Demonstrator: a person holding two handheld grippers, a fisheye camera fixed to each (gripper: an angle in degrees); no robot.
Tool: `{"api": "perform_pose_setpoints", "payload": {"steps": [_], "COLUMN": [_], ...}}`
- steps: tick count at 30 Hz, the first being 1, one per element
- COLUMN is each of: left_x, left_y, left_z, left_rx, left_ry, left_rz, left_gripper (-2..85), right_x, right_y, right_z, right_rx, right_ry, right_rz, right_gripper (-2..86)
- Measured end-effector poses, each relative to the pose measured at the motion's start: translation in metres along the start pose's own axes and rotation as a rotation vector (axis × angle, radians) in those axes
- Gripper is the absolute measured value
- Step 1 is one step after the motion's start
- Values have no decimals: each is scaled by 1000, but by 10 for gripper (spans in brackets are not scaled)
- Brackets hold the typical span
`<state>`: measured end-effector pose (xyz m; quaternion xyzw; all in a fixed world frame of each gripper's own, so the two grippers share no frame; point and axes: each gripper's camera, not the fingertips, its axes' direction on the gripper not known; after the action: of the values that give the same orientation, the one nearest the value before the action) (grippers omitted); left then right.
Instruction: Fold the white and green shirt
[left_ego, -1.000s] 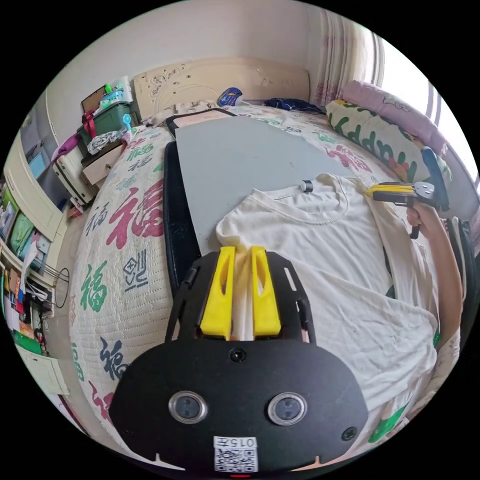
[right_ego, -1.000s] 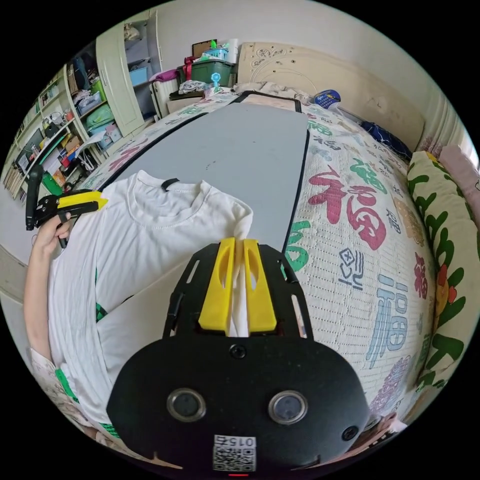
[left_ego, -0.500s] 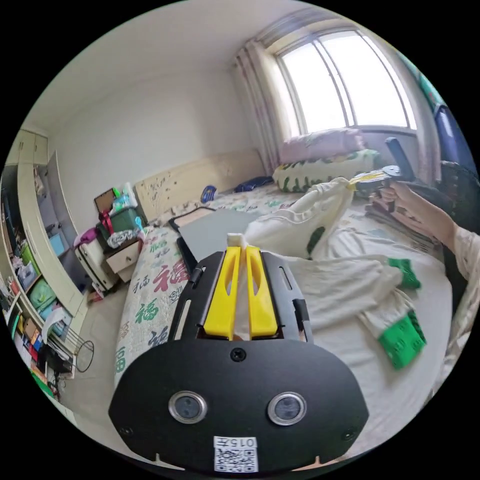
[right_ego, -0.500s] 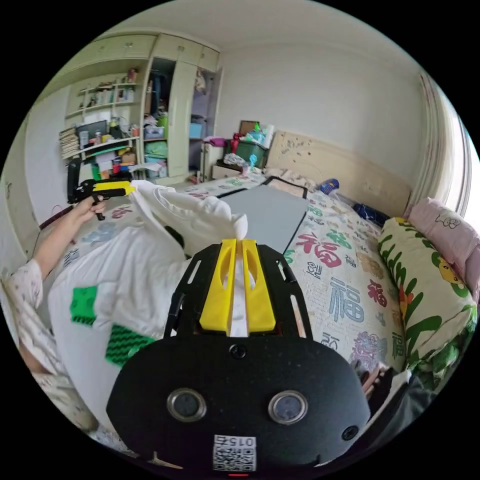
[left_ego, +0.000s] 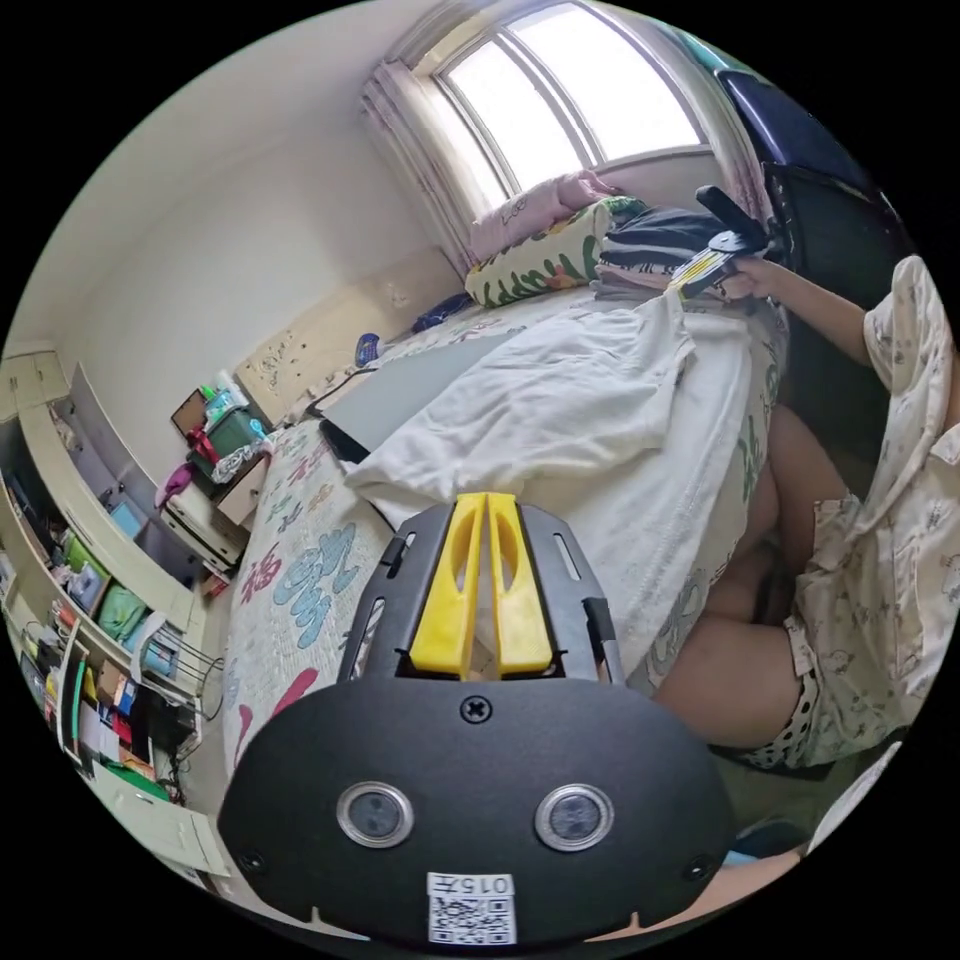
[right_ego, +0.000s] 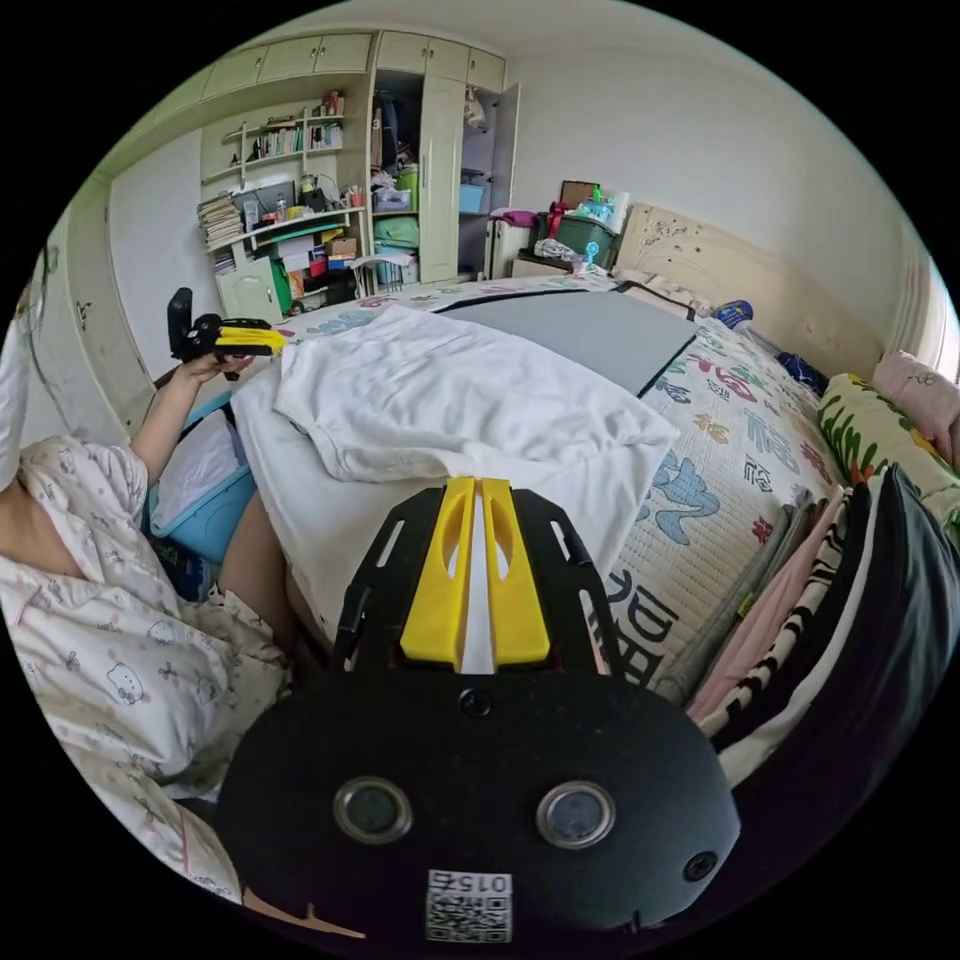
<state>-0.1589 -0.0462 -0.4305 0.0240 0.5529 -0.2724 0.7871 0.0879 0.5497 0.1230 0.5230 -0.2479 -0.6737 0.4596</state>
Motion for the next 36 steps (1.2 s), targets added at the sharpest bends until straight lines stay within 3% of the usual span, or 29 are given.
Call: {"api": "perform_pose_setpoints", "payload": {"steps": [4,13,15,20,23,29,36], "left_x": [29,17,2,-87,-121,-148,-179], "left_y": [-2,-21,-25,-28,-23,-34,-49], "left_z": [-6,-42,-54,-52,-50,-63,-120], "left_rx": [-53,-62,-98,-110,-65,-20,133], "left_ry": [18,-85,-31,333,486,628,632], "left_rz": [169,178,122,-435,-594,-604,-672], "left_gripper": [29,72,73,83,80,52,3], "right_x": [-18,-37,-39,-48,-49,-42,-41], "right_y": [15,46,50,62,67,81,91], "right_z": [-15,-47,-55,-74,-81,-112,-154], "right_rx": [1,18,17,40,49,101,131], "right_ry": [31,29,23,8,14,-33,-62], "right_rz": [16,40,48,58,71,113,116], "right_gripper": [-6,-7,-7,-6,-7,-7,-9]}}
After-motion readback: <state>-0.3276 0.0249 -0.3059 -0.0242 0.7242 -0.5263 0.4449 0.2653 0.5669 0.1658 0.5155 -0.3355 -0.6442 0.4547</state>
